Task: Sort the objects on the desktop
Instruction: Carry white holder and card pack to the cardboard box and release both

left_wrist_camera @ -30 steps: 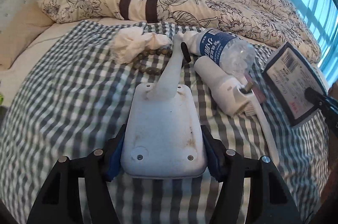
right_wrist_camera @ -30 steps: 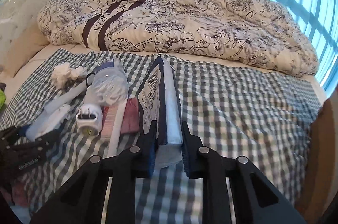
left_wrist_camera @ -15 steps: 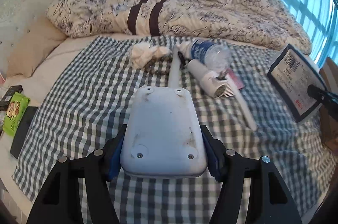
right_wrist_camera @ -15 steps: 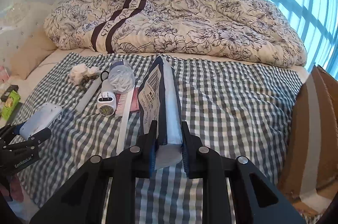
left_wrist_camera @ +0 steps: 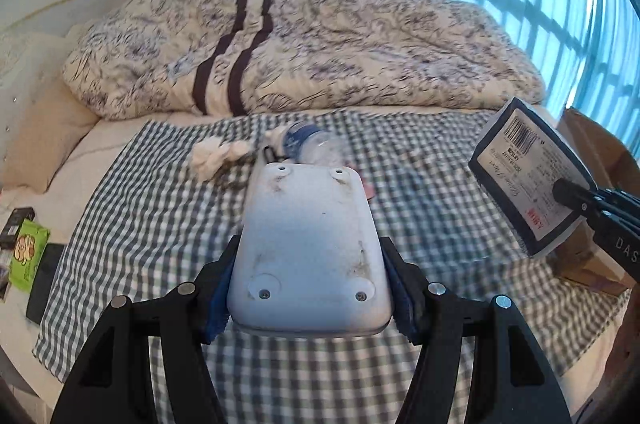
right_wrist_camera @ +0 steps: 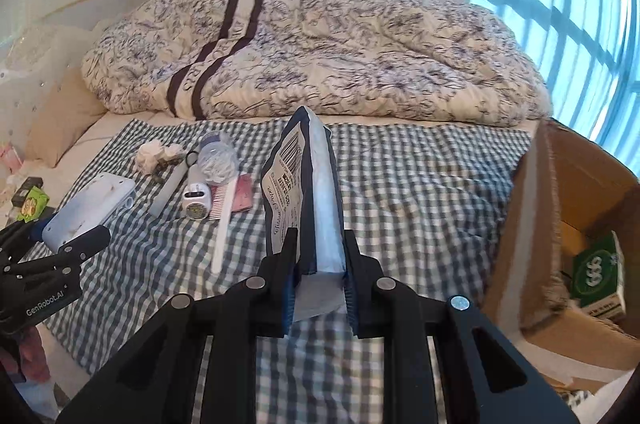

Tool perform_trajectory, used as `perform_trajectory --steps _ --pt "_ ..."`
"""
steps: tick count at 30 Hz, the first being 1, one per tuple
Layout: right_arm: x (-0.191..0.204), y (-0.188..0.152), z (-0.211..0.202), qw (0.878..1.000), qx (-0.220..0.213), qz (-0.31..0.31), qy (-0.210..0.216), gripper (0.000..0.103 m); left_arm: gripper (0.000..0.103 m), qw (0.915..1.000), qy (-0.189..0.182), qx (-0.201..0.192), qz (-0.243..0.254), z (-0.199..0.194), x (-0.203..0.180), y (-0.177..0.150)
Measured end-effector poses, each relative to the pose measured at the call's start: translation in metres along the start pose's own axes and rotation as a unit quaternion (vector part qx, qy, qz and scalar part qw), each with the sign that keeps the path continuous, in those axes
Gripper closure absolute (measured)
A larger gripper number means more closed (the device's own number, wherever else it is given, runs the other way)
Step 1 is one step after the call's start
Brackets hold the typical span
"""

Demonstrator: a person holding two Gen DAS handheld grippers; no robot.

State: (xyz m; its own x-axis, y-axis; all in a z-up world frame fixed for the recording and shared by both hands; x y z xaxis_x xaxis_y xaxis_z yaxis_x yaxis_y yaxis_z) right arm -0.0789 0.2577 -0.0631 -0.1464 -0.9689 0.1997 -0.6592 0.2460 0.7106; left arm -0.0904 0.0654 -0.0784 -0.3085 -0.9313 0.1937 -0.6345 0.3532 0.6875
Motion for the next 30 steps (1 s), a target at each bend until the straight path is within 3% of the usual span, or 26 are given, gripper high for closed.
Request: perform_trajectory --steps 19,30 --pt "-0.11 0.023 -0.061 0.998 -0.028 0.051 -0.023 0.084 0.037 0.9951 -0.055 -0.042 0.071 -0.024 -0.134 0.074" --pt "-0.202 0.058 -0.12 0.991 -0.081 0.09 -0.058 0.084 0.037 0.9819 -0.127 -0.086 0.111 -0.051 -0.25 0.139"
Point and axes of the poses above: each gripper's, at about its wrist camera, not at the fingertips, and z roughly the way its jaws point, x to its left, y to its top, the point moved 8 cm from there along z, roughly the way its jaws point, and after that the axes turned 15 degrees about z, right-handed, at the moved point
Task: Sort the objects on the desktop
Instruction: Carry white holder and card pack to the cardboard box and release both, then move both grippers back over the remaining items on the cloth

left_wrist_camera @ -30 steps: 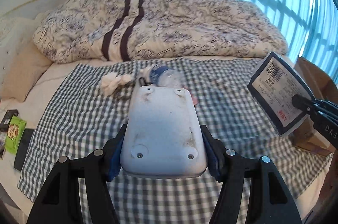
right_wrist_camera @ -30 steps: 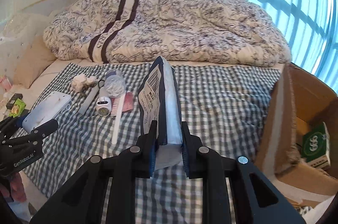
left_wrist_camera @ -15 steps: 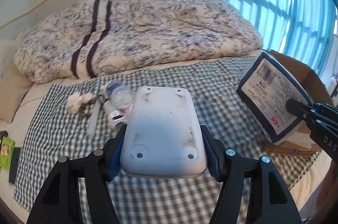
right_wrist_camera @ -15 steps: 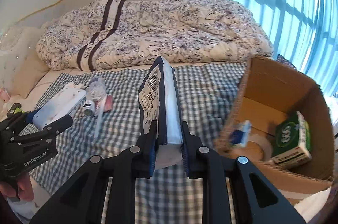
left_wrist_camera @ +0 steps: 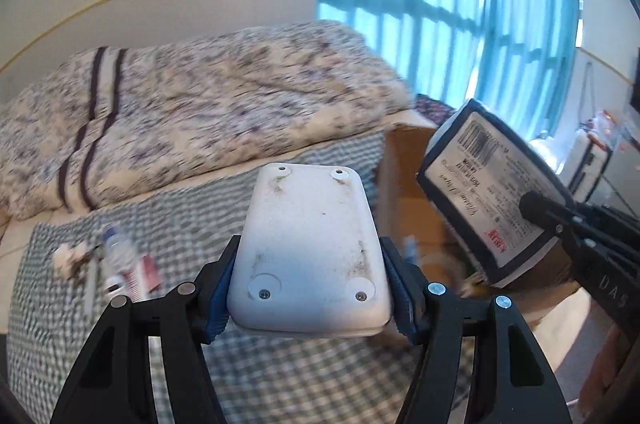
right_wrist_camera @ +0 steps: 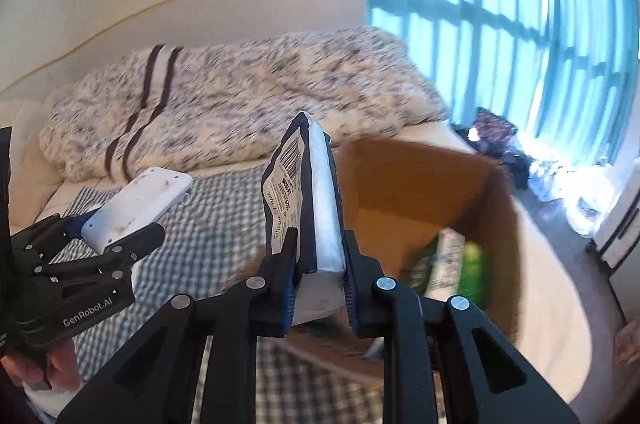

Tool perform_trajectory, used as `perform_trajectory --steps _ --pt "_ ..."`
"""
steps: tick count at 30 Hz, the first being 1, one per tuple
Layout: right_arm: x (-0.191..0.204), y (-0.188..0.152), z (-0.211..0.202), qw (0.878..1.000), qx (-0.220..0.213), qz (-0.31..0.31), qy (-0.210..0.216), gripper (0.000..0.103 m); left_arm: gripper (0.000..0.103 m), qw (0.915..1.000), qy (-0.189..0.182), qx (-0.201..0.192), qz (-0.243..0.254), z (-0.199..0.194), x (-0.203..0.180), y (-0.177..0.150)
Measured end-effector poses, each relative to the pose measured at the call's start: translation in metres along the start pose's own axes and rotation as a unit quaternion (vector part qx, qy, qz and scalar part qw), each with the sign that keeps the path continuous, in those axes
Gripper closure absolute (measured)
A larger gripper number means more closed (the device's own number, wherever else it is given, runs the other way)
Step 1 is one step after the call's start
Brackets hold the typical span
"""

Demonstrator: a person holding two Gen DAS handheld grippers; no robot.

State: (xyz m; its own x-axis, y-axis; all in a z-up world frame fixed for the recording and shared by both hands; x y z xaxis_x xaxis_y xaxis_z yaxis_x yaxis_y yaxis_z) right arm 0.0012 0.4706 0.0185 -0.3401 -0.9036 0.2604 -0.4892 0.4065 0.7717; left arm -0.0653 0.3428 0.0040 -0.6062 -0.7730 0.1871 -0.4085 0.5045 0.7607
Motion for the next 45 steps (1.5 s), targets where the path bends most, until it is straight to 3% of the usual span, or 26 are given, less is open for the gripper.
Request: perform_trajectory --steps 5,11,13,14,15,16,19,24,30,33,39,45 --pt "-0.044 0.014 -0.006 0.999 -0.011 0.023 -0.026 0.084 0.037 0.9987 -0.037 -0.014 0.033 0.014 -0.058 0.033" --pt "-0.079 0.013 0.001 0.998 -0.001 0.047 -0.043 0.083 0.036 0.9953 -0.066 0.024 0.067 0.049 -0.107 0.025" --pt "-0.083 0.012 0.003 0.997 -0.003 0.043 -0.056 0.065 0.028 0.9945 -0.053 0.038 0.082 0.055 -0.111 0.019" --pt "-0.085 0.012 0.003 0.997 -0.007 0.042 -0.063 0.037 0.022 0.9947 -0.036 0.034 0.09 0.053 -0.109 0.019" --pt "-0.088 0.013 0.001 0.997 -0.018 0.042 -0.07 0.018 0.009 0.9947 -0.025 0.025 0.097 0.05 -0.106 0.02" --pt "-0.09 0.013 -0.002 0.996 -0.029 0.042 -0.073 0.017 0.001 0.9945 -0.014 0.012 0.103 0.045 -0.102 0.022" --pt "-0.092 0.015 -0.001 0.996 -0.025 0.046 -0.069 0.017 0.001 0.9947 -0.003 -0.002 0.103 0.035 -0.093 0.027" --pt "-0.085 0.014 -0.002 0.997 -0.018 0.057 -0.058 0.017 0.001 0.9974 0.003 0.012 0.07 0.026 -0.062 0.02" --pt "-0.047 0.009 -0.015 0.998 -0.017 0.041 -0.049 0.017 0.001 0.9975 0.048 0.044 0.027 0.005 0.006 -0.007" --pt "-0.018 0.005 -0.027 0.999 -0.02 0.031 -0.036 0.017 0.001 0.9947 0.073 0.072 -0.014 -0.015 0.051 -0.03" --pt "0.054 -0.009 -0.048 1.0 -0.023 -0.005 -0.008 0.017 0.001 0.986 0.123 0.067 -0.09 -0.076 0.16 -0.071" --pt "0.137 -0.043 -0.031 0.999 0.003 -0.03 0.029 0.017 0.001 0.9726 0.172 0.084 -0.132 -0.112 0.255 -0.13"
Point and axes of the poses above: each gripper's, at about its wrist camera, not at the fingertips, and z roughly the way its jaws point, x to its left, y to its top, the point moved 8 cm from there along z, roughly the way its jaws point, and after that the axes turned 15 degrees about z, right-handed, at the moved point
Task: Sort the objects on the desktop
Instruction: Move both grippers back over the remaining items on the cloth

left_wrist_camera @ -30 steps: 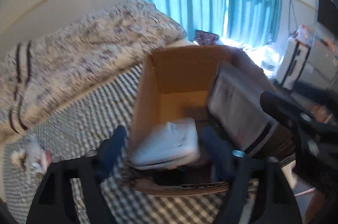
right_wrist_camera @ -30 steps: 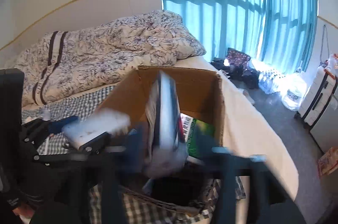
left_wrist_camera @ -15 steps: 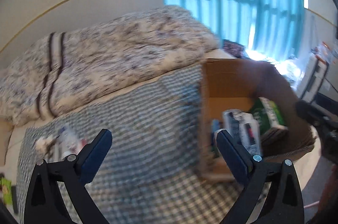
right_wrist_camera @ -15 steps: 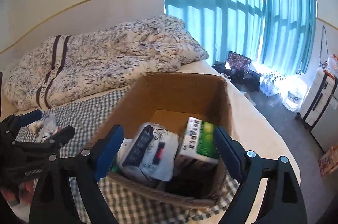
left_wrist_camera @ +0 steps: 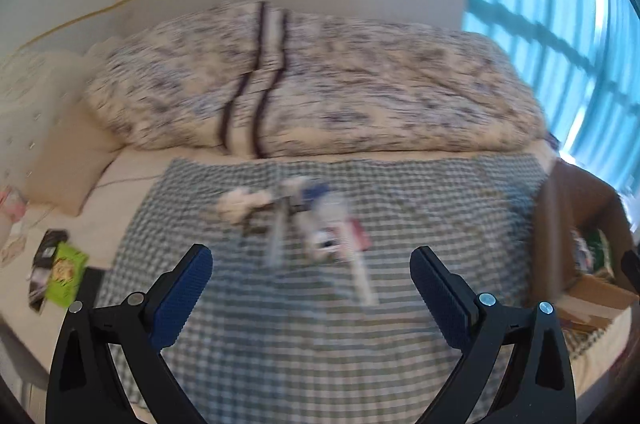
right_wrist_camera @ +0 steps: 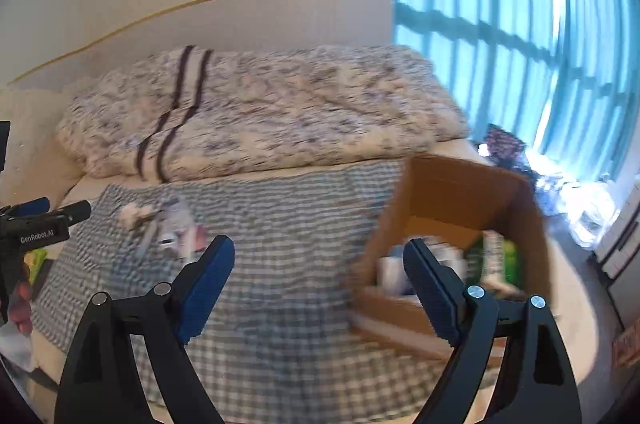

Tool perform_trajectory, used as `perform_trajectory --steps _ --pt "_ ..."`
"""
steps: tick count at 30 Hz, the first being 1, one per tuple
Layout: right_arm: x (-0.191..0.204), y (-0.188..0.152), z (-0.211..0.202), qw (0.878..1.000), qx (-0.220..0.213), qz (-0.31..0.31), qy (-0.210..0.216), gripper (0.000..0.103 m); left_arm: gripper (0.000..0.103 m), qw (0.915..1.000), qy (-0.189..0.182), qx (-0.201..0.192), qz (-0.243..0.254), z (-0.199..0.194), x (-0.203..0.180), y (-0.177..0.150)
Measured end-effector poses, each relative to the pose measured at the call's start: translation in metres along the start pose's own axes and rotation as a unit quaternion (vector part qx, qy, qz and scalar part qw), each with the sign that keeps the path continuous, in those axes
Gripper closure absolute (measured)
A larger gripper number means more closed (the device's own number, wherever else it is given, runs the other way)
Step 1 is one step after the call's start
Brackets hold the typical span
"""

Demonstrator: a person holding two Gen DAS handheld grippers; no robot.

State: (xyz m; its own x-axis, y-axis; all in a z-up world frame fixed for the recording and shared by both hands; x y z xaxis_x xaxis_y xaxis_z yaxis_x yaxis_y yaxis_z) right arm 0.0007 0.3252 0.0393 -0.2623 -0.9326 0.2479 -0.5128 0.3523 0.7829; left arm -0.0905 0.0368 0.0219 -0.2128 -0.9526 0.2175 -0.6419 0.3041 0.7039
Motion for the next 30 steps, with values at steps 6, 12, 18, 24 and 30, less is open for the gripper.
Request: perform_trajectory --steps 6,12,18,24,30 --pt "0.076 -0.034 0.05 0.999 0.038 -0.015 0.034 0.017 0.001 0.9992 0.025 0.026 -0.019 0.036 0.068 -0.045" --pt "0.126 -0.071 0.108 0.996 0.068 -0.045 0.041 0.017 0.001 0.9984 0.015 0.039 -0.039 0.102 0.091 -0.081" --pt "0.143 -0.105 0.178 0.992 0.102 -0.059 0.035 0.022 0.001 0.9985 0.005 0.047 -0.027 0.175 0.077 -0.098" --pt "0.152 -0.133 0.242 0.988 0.142 -0.057 0.036 0.035 0.001 0.9991 -0.005 0.038 -0.017 0.237 0.056 -0.091" --pt "0.153 -0.147 0.284 0.986 0.159 -0.041 0.04 0.041 0.001 0.9979 -0.019 0.053 -0.033 0.285 0.044 -0.091"
Point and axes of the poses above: each gripper's, at about its wrist camera, not at the fingertips, and z roughly the way its jaws point, x to its left, y to its top, the point moved 8 cm from there along z, roughly the way its jaws point, and after that the axes turned 15 degrees about z, right-handed, at the moved point
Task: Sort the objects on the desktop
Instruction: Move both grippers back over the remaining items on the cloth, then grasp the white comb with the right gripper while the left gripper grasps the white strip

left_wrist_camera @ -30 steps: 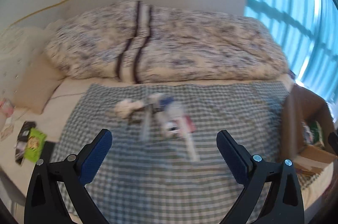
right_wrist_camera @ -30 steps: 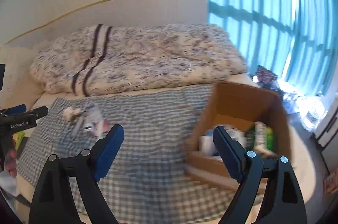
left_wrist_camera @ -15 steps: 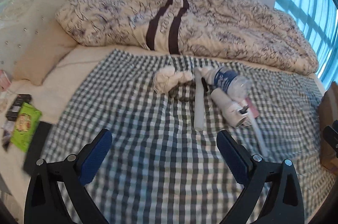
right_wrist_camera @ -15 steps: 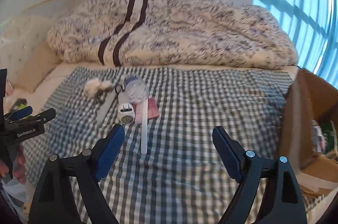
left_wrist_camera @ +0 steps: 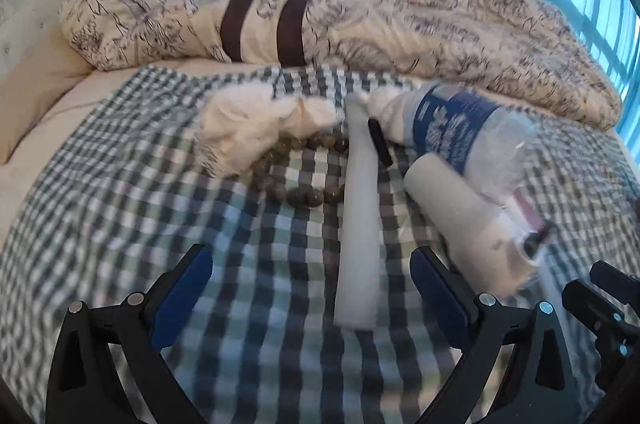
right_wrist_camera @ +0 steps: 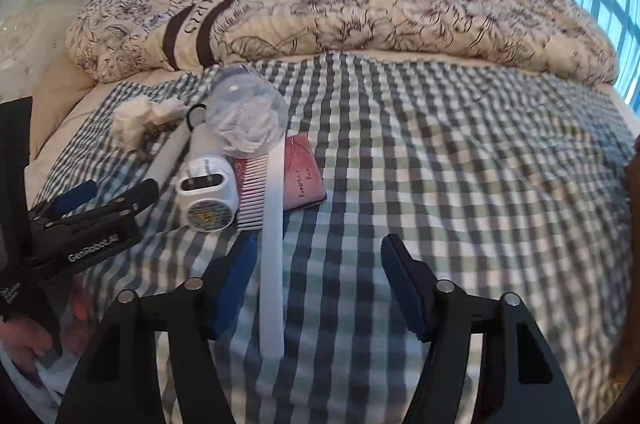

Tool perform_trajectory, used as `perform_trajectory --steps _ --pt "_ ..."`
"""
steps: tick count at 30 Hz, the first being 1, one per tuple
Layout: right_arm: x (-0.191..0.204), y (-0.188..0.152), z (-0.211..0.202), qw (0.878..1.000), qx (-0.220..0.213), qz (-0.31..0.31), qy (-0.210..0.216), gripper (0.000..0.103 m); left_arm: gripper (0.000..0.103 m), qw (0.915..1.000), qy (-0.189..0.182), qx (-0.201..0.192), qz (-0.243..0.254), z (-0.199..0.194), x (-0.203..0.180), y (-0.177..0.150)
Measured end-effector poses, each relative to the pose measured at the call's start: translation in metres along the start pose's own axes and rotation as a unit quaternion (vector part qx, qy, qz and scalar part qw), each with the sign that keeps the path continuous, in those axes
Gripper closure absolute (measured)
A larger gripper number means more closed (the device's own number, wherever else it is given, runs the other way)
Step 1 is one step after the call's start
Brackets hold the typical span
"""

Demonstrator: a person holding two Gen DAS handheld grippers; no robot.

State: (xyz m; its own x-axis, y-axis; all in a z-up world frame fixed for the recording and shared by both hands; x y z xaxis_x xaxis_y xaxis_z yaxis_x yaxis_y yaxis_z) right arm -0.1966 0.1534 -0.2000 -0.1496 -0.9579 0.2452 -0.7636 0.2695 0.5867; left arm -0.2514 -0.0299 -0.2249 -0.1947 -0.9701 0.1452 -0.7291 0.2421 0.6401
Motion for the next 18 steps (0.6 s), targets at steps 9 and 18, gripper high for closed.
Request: perform_trajectory --steps 9,18 --pt "0.014 -0.01 0.019 0.998 -0.016 -0.057 -0.029 0.047 0.016 0.9998 -0.009 0.012 0.015 0.015 -0.009 0.005" --pt "0.014 -0.013 0.019 0.997 -0.028 -0.065 -0.039 0.085 0.079 0.9992 -0.036 -0.007 0.015 0.012 -0.012 0.007"
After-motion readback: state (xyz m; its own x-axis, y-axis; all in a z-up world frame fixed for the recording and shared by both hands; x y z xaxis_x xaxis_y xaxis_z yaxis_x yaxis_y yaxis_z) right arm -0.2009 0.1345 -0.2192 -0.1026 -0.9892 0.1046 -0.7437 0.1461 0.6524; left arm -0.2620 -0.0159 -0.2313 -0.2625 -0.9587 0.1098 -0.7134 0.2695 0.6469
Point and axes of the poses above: each gripper's, at about its wrist camera, not at the fingertips, and z roughly the way its jaws point, x to its left, y to its top, the point moved 8 cm from there along z, roughly the way its jaws point, and after that the axes turned 15 degrees about z, right-handed, at the moved point
